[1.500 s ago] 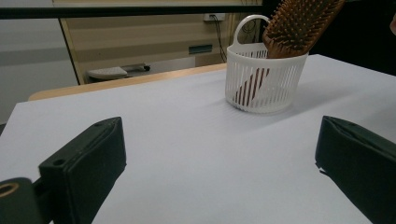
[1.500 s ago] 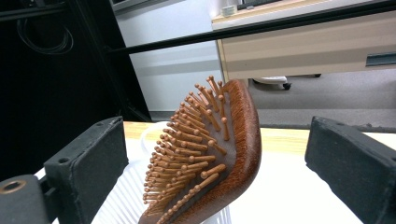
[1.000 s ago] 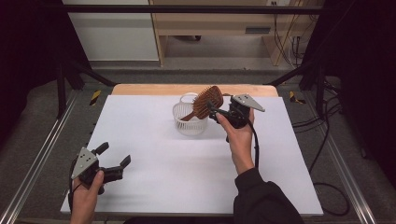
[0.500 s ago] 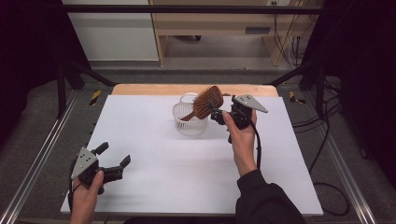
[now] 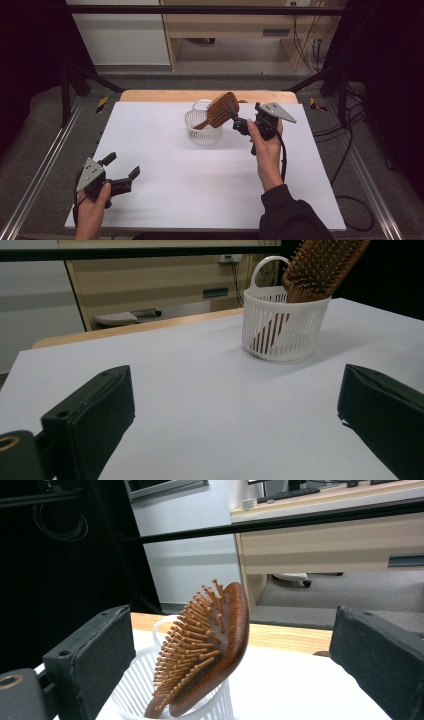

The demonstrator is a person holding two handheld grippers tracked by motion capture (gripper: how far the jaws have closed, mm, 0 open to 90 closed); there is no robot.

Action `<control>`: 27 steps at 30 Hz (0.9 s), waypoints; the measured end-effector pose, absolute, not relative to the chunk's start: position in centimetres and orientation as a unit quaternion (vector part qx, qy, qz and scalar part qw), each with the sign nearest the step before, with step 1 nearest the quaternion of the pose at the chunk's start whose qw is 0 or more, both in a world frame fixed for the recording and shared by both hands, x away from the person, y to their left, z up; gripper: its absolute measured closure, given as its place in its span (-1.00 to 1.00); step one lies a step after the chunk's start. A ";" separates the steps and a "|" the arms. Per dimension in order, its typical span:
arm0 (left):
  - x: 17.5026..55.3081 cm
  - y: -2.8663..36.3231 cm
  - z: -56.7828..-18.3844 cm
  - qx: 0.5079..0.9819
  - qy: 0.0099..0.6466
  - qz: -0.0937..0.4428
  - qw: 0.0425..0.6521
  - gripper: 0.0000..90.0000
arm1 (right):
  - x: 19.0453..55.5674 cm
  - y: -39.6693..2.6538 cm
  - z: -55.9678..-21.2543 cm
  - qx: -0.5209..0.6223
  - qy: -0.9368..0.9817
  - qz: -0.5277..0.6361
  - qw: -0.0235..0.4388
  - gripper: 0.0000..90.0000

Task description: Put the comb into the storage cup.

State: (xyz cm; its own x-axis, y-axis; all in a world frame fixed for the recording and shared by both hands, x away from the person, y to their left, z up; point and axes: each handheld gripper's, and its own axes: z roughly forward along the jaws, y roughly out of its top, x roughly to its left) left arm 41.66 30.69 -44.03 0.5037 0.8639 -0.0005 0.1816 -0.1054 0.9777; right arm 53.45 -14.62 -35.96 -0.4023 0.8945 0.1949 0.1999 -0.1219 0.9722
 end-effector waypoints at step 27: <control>41.6 30.8 -44.0 0.674 0.388 0.315 0.544 -0.96 | 51.6 -17.8 -35.6 0.453 0.581 0.592 0.327 -0.89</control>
State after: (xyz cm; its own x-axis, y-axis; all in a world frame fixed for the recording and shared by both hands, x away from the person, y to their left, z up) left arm 41.64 30.78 -44.03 0.5004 0.8658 0.0032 0.1790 -0.1071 0.9780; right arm 51.56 -17.83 -35.60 -0.3767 0.9131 0.1562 0.1401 -0.1106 0.9839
